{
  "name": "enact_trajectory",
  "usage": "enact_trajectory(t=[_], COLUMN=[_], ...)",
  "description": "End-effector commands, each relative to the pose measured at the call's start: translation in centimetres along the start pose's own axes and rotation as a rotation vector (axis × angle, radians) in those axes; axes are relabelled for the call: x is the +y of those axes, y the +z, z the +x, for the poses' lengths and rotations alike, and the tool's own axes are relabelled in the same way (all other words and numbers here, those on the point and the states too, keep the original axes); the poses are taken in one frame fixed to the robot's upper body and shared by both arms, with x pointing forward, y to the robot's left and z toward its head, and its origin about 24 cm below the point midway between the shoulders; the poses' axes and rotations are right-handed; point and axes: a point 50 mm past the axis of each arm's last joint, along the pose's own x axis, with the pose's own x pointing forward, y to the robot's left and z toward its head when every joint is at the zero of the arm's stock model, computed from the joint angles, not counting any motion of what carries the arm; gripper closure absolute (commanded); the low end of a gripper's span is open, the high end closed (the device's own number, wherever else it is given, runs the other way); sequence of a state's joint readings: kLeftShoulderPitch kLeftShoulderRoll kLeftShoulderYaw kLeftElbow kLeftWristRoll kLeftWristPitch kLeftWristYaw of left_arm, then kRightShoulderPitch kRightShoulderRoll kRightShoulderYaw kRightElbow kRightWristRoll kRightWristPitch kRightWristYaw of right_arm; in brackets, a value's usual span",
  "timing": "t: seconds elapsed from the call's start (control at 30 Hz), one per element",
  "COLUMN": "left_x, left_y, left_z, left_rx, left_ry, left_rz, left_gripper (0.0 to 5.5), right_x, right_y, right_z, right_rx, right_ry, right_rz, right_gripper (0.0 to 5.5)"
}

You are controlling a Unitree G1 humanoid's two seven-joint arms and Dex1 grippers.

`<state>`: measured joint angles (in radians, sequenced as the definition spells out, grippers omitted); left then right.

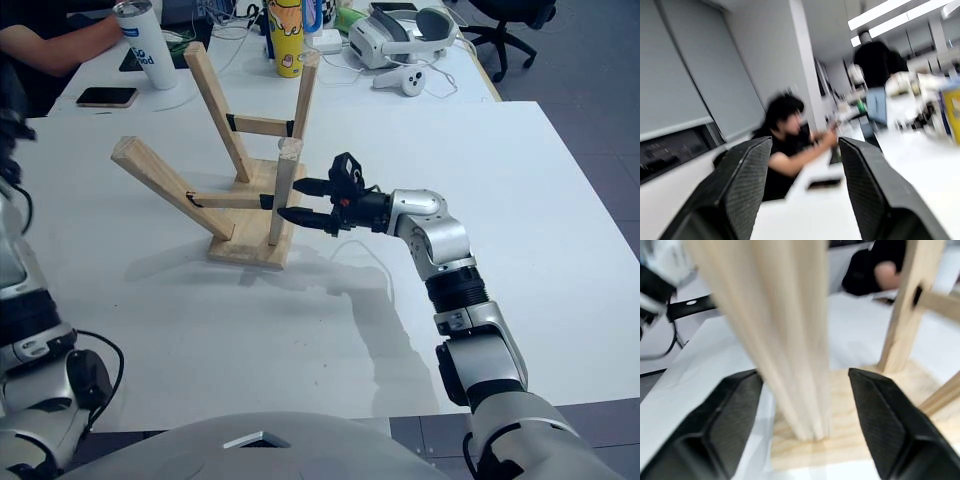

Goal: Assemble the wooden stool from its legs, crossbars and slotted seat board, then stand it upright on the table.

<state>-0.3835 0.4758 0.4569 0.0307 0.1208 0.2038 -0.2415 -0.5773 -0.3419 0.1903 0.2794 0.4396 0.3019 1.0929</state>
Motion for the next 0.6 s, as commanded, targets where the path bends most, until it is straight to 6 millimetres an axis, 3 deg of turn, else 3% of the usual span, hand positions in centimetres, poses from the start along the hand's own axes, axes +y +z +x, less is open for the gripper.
enact_trajectory(t=[0.03, 0.13, 0.2, 0.33, 0.43, 0.6], left_x=[-3.3, -5.8, -7.2, -9.3, -10.7, -12.9], left_y=[-5.6, -7.7, -7.4, -7.4, -7.4, -7.1], left_z=[-2.6, -4.9, -6.1, -7.5, -8.3, -9.4], left_rx=[0.221, 0.289, 0.257, 0.229, 0.211, 0.193], left_ry=[-0.18, -0.389, -0.523, -0.654, -0.733, -0.871], left_rz=[0.017, 0.122, 0.264, 0.32, 0.339, 0.436], left_gripper=[2.98, 2.98, 2.98, 2.98, 2.98, 2.98], right_x=[0.0, 0.2, 0.8, 1.3, 1.5, 2.3], right_y=[0.2, -3.0, -5.0, -7.0, -7.9, -9.3], right_z=[-0.8, -3.2, -4.5, -5.7, -5.5, -2.9], right_rx=[0.072, 0.222, 0.238, 0.195, 0.184, 0.171], right_ry=[-0.021, -0.117, -0.185, -0.327, -0.405, -0.511], right_rz=[-0.056, -0.009, 0.053, 0.142, 0.152, 0.174], right_gripper=[2.19, 2.19, 2.19, 2.19, 2.19, 2.19])
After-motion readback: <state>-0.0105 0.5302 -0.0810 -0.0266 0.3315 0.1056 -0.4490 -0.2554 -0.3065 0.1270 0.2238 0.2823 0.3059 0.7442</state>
